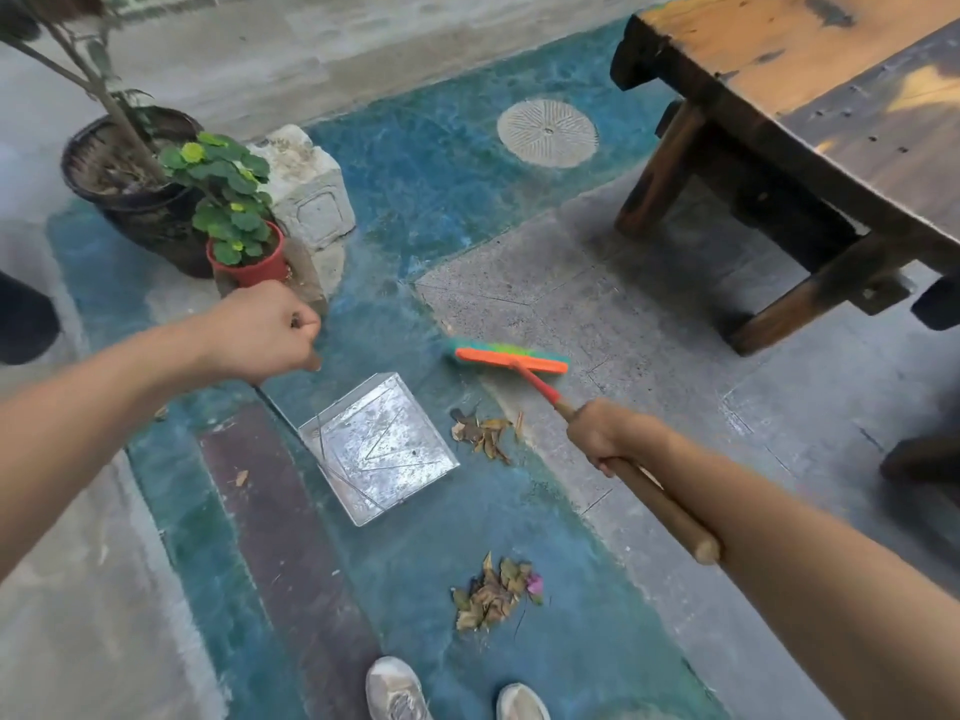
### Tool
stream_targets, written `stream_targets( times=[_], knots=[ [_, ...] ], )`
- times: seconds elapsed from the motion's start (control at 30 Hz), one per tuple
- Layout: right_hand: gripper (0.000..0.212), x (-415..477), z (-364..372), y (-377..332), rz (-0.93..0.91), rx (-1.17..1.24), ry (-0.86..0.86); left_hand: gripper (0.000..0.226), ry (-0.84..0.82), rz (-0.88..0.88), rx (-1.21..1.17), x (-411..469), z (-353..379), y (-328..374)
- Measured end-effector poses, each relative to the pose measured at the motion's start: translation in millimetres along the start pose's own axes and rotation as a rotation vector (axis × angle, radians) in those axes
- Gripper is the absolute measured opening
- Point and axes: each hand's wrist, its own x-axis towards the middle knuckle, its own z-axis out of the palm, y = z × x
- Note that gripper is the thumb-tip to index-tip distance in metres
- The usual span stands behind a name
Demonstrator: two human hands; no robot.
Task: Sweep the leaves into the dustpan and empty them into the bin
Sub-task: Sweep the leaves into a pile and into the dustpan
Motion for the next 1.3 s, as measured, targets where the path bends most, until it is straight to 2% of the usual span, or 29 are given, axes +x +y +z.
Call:
stream_targets(
  times=[0.1,0.13,0.17,0.23,0.33,0.43,0.5,0.6,0.7,0.77,0.83,0.93,1.03,1.17,1.23,1.3],
  knots=[
    [0.015,-8.9,28.5,3.0,-0.037,-0.175,-0.087,0.049,0.017,-0.025,-0.018,-19.3,12.4,-4.4],
    [0.020,-14.9,37.5,8.3,-0.036,-0.179,-0.130,0.049,0.018,-0.039,-0.025,-26.8,15.4,-4.3],
    [0.026,-23.1,43.0,14.4,-0.034,-0.165,-0.172,0.049,0.016,-0.045,-0.037,-32.9,16.4,-3.9],
    [0.012,-38.8,45.4,27.0,-0.041,-0.157,-0.243,0.049,0.024,-0.061,-0.058,-47.7,20.4,-2.4],
    [0.029,-53.2,34.4,40.9,-0.019,-0.042,-0.286,0.045,0.048,-0.086,-0.056,-71.0,27.9,-1.8],
    [0.029,-66.6,11.2,37.2,-0.027,0.035,-0.332,0.046,0.061,-0.115,-0.050,-97.5,34.7,-9.1],
    [0.025,-67.7,0.6,22.5,-0.135,0.025,-0.278,0.047,0.052,-0.153,-0.078,-116.3,36.2,-19.3],
    [0.026,-53.1,0.2,-17.6,-0.122,0.052,-0.196,0.047,0.039,-0.241,-0.166,-144.8,39.0,-39.2],
    [0.028,-38.9,22.1,-64.7,-0.295,-0.019,-0.087,0.051,0.030,-0.306,-0.252,-176.1,46.2,-52.2],
    [0.016,-30.1,42.3,-91.0,-0.352,-0.081,-0.040,0.052,0.037,-0.347,-0.296,-196.3,53.5,-61.8],
    [0.025,-25.0,68.5,-115.7,-0.306,-0.182,-0.048,0.050,0.040,-0.383,-0.331,-214.5,61.8,-71.5],
    [0.022,-16.8,112.5,-137.2,-0.284,-0.374,-0.057,0.054,0.057,-0.385,-0.336,-237.8,75.5,-92.5],
    [0.052,-8.4,145.9,-130.4,-0.287,-0.393,-0.052,0.056,0.083,-0.391,-0.351,-255.2,83.2,-111.2],
    [0.083,-14.0,142.9,-89.1,-0.328,-0.435,0.009,0.051,0.113,-0.377,-0.362,-274.1,87.4,-131.8],
    [0.086,-30.1,131.8,-61.2,-0.325,-0.602,-0.023,0.055,0.114,-0.359,-0.364,-279.7,87.4,-140.7],
    [0.079,-52.0,125.2,-32.3,-0.343,-0.744,-0.080,0.058,0.112,-0.339,-0.338,-281.8,87.2,-150.3]
  ],
)
